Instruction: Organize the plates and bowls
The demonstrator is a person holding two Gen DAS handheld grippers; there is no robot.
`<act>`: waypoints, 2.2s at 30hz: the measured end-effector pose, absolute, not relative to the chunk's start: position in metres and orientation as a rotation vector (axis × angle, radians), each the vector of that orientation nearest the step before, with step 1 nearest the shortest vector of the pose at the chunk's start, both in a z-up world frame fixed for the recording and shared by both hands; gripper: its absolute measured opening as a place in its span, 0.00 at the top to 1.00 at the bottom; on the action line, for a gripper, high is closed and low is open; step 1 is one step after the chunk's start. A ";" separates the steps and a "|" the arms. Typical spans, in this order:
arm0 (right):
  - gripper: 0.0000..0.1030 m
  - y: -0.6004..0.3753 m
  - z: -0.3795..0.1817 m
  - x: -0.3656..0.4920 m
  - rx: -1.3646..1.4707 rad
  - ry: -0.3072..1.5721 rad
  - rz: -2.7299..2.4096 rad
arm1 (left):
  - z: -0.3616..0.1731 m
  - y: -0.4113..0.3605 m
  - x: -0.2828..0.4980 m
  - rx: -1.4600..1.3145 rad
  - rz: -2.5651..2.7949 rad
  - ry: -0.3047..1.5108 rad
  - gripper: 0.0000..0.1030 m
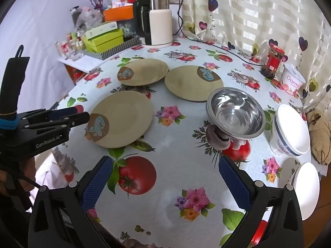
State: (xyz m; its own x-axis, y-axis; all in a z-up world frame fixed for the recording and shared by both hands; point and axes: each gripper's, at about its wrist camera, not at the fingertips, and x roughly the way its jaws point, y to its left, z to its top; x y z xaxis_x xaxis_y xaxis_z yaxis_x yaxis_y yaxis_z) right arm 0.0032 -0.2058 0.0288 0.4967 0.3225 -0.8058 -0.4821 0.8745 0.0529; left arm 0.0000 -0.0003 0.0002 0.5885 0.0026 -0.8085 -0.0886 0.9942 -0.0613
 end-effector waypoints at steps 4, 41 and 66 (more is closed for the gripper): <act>0.00 -0.206 0.029 0.002 -0.185 0.929 0.492 | 0.001 0.000 -0.001 -0.097 0.053 0.942 0.64; 0.00 -0.203 0.030 0.000 -0.181 0.931 0.497 | -0.001 -0.001 -0.005 -0.094 0.058 0.950 0.64; 0.00 -0.206 0.031 0.004 -0.177 0.934 0.500 | 0.001 -0.002 -0.006 -0.100 0.043 0.948 0.64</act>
